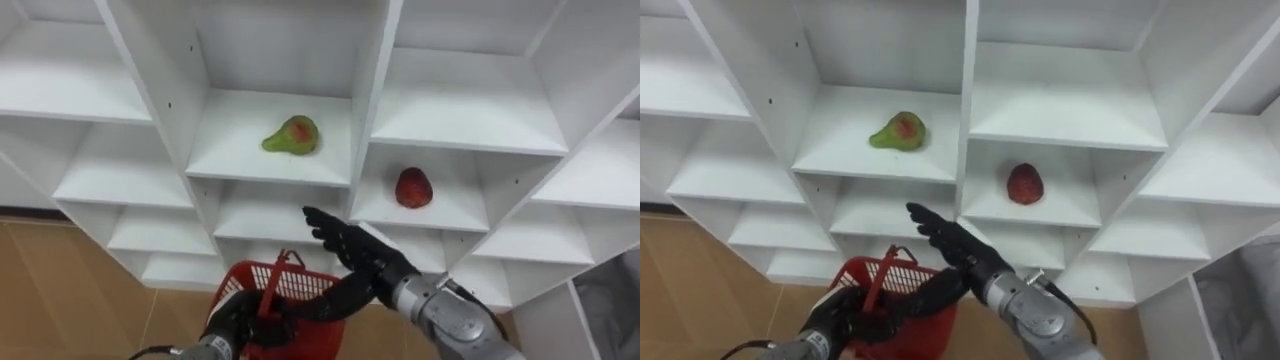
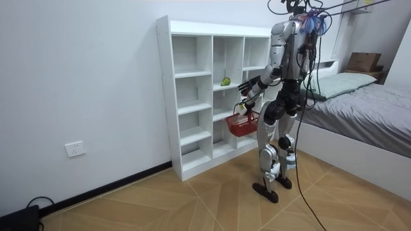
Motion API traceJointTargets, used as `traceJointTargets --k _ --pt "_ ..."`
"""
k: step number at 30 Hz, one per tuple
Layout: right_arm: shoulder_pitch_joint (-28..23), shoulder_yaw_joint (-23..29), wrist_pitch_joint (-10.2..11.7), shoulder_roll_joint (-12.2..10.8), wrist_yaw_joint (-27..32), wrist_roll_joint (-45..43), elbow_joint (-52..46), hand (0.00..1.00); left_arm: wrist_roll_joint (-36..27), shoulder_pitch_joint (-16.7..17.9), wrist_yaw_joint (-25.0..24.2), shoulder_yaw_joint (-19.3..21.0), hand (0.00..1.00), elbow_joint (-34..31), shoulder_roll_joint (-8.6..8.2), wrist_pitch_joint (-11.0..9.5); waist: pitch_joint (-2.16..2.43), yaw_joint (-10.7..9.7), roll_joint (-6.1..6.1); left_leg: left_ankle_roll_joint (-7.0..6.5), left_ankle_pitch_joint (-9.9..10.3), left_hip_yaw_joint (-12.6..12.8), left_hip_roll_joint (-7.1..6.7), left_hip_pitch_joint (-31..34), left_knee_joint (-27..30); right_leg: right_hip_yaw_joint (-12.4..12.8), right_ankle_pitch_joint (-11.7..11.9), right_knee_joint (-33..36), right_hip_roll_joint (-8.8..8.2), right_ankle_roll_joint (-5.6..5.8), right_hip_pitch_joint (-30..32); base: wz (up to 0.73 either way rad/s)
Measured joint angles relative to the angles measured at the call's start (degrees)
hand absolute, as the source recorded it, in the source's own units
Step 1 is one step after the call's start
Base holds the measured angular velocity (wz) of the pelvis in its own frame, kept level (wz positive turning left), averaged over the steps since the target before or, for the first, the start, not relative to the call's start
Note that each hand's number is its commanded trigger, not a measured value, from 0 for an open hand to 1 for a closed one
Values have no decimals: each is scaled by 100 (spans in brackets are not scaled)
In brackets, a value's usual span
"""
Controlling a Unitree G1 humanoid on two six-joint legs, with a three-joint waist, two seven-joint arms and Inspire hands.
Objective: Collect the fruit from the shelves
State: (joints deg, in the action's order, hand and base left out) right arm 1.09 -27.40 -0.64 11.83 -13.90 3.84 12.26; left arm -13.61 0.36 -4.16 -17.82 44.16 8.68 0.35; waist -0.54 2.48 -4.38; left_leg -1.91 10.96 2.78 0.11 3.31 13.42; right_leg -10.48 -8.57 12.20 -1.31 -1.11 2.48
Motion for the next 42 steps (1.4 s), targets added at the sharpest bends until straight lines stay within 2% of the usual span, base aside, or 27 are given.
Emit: traceJointTargets --k 2,5,10,12,15,19,20,22,27,31,34,37,40,42 --pt "0 44 1 69 -1 -44 -278 0 71 29 -1 91 100 10 -15 -3 -19 46 -45 0 0 -36 0 -13 1 -70 2 -50 -2 -1 -55 9" --pt "20 178 13 115 -2 -171 -666 0 74 35 -25 195 100 13 -48 -6 -15 227 -102 2 1 -50 1 -29 -4 -90 2 -55 2 -1 -65 7" --pt "118 173 28 137 2 -332 -731 0 93 37 19 302 100 53 -39 -55 -72 417 -190 7 4 -116 5 -175 -117 -133 0 -60 7 2 -208 4" --pt "149 174 28 143 6 -427 -838 0 124 36 21 417 100 49 -33 -73 -68 451 -292 9 4 -181 4 -138 -115 -259 -2 -59 -6 5 -204 16" --pt "340 172 30 144 62 -423 -1044 0 413 36 -7 531 100 54 -21 -85 -71 586 -387 14 3 -182 6 -175 -87 -262 -2 -61 -2 4 -240 2" --pt "544 174 226 137 189 -426 -1278 0 709 44 -74 657 100 69 -20 -191 -80 734 -441 14 7 -258 -4 -294 -98 -323 -2 -74 -6 5 -381 11" --pt "579 174 264 134 225 -440 -1339 0 814 44 -111 730 100 69 -27 -211 -82 747 -463 14 9 -322 -15 -296 -81 -388 -1 -103 -13 5 -429 21" --pt "588 177 312 134 248 -484 -1356 0 930 45 -120 761 100 67 -37 -225 -56 775 -508 14 9 -394 -38 -301 -61 -406 -1 -165 -20 6 -481 23" --pt "654 217 321 135 264 -725 -1354 0 969 150 -168 1029 100 12 -119 -239 -55 908 -539 13 11 -532 -72 -270 -44 -556 -7 -163 -44 15 -553 13" --pt "711 283 384 112 338 -1072 -1354 0 1085 213 -261 1039 100 -20 -103 -248 -59 954 -547 13 11 -636 -89 -257 13 -636 -16 -159 -57 30 -610 15" --pt "741 314 423 117 389 -1162 -1348 0 1212 209 -284 1037 100 -23 -86 -253 -55 1000 -614 19 7 -750 -103 -258 44 -696 -28 -155 -54 48 -668 19" --pt "781 327 438 115 488 -1159 -1327 0 1452 217 -283 1083 100 -21 -43 -252 -109 1064 -714 44 10 -815 -103 -280 64 -700 -33 -161 -31 54 -726 13" --pt "973 385 461 117 705 -1180 -1079 0 1612 243 -285 1094 100 -25 2 -252 -127 1057 -830 68 33 -981 -155 -223 161 -776 -35 -161 -20 58 -760 24" --pt "1016 598 463 124 934 -1305 -936 0 1797 260 -325 1100 100 -28 5 -251 -133 1074 -881 70 36 -1101 -186 -138 237 -859 -36 -162 -30 60 -750 26"
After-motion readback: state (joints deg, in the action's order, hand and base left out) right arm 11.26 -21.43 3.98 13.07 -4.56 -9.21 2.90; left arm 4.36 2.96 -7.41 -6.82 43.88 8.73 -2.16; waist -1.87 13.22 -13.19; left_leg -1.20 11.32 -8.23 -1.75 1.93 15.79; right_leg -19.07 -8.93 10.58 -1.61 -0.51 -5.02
